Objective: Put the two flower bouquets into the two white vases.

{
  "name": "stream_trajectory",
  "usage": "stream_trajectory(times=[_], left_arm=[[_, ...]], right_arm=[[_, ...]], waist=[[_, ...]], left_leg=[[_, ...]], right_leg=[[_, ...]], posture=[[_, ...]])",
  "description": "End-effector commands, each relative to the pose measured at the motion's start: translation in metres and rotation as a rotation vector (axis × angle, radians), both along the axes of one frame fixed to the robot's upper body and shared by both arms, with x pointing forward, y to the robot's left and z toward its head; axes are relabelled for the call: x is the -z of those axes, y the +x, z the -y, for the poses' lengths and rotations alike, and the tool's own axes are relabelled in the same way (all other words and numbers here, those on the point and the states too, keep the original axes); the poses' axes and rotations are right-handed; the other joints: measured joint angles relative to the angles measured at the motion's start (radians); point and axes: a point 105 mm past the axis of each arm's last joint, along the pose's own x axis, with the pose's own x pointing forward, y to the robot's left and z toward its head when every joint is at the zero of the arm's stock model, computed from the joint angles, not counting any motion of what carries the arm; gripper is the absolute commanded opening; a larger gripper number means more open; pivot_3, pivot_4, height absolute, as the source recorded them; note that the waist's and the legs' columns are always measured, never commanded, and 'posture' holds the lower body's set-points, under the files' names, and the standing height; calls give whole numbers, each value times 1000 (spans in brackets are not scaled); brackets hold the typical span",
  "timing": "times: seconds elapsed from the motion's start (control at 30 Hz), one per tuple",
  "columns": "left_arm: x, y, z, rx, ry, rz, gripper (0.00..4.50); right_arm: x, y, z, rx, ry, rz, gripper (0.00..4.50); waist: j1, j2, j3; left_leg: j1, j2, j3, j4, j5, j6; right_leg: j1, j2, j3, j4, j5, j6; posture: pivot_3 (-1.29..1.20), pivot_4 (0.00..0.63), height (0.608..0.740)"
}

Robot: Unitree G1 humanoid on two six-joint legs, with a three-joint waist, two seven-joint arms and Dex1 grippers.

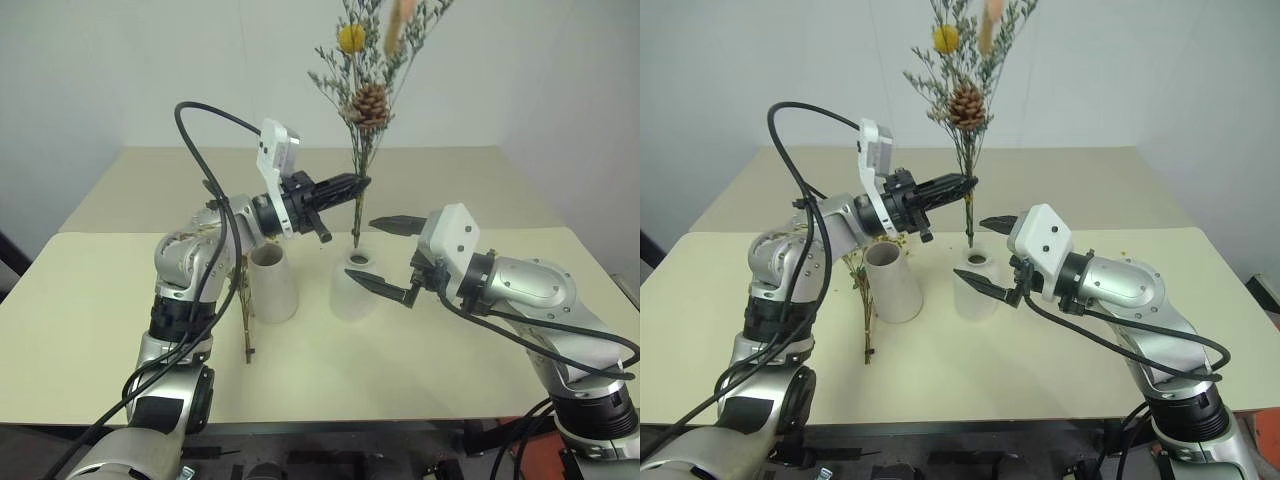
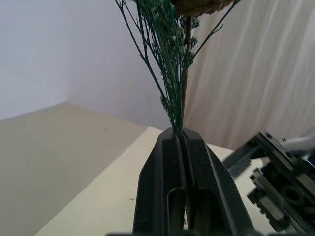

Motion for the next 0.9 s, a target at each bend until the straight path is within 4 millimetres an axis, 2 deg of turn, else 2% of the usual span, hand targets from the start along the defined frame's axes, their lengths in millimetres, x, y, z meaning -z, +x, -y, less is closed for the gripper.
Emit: stream_trajectory(times=[0.03,0.17,0.27,0.37,0.9], left_arm=[[-10,-9,3,20,-20,77,27],[-7,-10,6,30,-22,84,27],[-6,-12,9,39,-22,88,27],[-4,-12,10,41,-23,87,27],[15,-5,14,-13,-9,94,27]], right_arm=[[-5,2,7,42,2,24,4500],[2,5,11,69,23,-41,4500],[0,7,16,83,129,-160,4500],[-3,8,20,90,161,-214,4500],[6,10,22,122,115,-264,4500]], waist=[[0,0,0],[0,0,0],[1,0,0],[2,0,0],[1,0,0]], left_leg=[[0,0,0,0,0,0],[0,0,0,0,0,0],[0,0,0,0,0,0],[0,0,0,0,0,0],[0,0,0,0,0,0]], right_leg=[[0,0,0,0,0,0],[0,0,0,0,0,0],[0,0,0,0,0,0],[0,0,0,0,0,0],[1,0,0,0,0,0]], posture=[[0,150,740],[0,150,740],[0,150,740],[0,150,740],[0,150,740]])
